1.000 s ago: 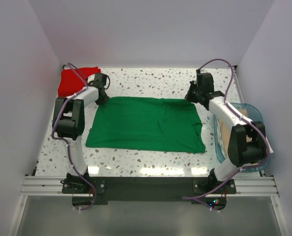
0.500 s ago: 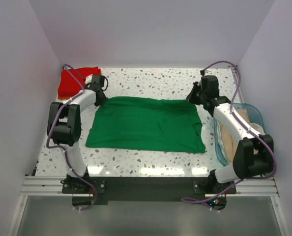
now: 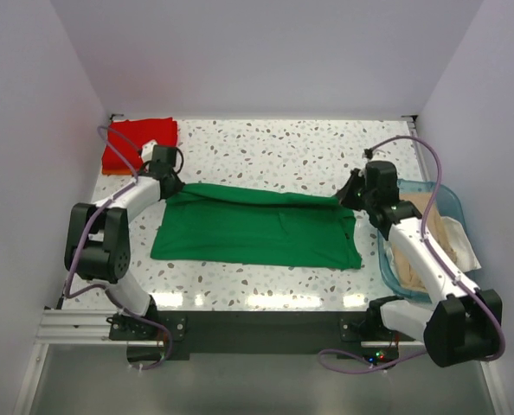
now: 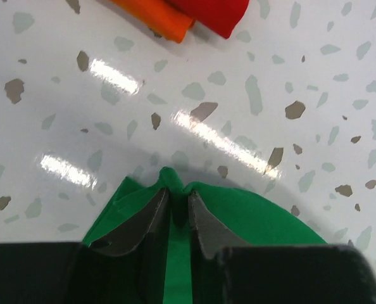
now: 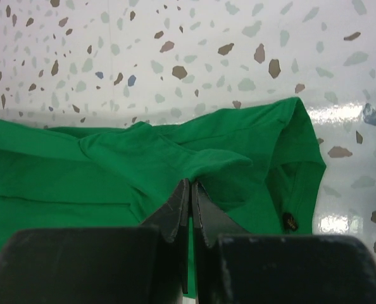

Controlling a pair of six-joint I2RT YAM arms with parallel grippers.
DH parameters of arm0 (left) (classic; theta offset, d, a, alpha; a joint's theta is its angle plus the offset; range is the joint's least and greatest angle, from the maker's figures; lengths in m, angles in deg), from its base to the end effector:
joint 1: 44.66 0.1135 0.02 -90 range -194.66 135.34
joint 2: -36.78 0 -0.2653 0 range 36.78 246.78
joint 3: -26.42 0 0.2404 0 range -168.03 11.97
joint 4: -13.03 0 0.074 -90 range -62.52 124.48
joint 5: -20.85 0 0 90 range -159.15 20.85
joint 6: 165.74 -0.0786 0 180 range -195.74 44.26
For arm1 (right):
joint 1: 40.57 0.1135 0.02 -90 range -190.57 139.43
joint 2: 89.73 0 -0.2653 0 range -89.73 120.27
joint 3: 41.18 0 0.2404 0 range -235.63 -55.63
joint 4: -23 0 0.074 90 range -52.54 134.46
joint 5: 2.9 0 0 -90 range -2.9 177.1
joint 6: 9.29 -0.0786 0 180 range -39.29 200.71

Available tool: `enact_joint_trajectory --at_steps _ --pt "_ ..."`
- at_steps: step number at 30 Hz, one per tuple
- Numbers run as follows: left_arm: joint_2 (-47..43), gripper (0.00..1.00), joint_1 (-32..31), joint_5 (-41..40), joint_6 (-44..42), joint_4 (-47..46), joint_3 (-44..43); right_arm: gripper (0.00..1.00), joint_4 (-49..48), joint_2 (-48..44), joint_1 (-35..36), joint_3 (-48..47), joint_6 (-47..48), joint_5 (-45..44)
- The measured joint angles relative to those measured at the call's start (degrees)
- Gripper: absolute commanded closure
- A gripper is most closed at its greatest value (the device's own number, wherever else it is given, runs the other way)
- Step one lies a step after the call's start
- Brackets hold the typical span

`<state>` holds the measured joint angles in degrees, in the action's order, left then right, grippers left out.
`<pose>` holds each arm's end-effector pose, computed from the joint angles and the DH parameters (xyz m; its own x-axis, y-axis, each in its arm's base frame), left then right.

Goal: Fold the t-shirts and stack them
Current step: Fold the tshirt

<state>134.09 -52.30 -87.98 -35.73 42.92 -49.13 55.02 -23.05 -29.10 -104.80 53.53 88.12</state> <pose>0.3692 -0.0239 0.1711 -0.5486 -0.5404 -0.6380 -0.5554 0.8059 -0.2050 0.2740 0.0570 0.2566 -0.5984 0.3446 -0.7233 0.0677 0.9213 0.3829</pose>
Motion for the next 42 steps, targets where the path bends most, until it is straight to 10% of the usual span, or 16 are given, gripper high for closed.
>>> enact_joint_trajectory --at_steps 6,11,29,42 --pt "-6.82 0.45 0.02 0.22 3.19 -3.21 8.79 1.0 0.24 -5.79 0.0 7.3 -2.1 0.48" --pt "-13.11 0.39 0.42 2.12 5.97 -6.01 14.91 1.0 0.52 -6.95 0.0 12.55 -3.19 2.01" --pt "7.5 0.53 0.5 -4.42 8.11 7.15 -8.94 1.0 -2.78 -7.02 0.0 14.93 -3.91 4.13" --pt "4.2 0.71 0.48 2.67 2.45 6.08 -0.85 1.0 -3.48 -6.67 0.0 15.06 -3.91 4.87"
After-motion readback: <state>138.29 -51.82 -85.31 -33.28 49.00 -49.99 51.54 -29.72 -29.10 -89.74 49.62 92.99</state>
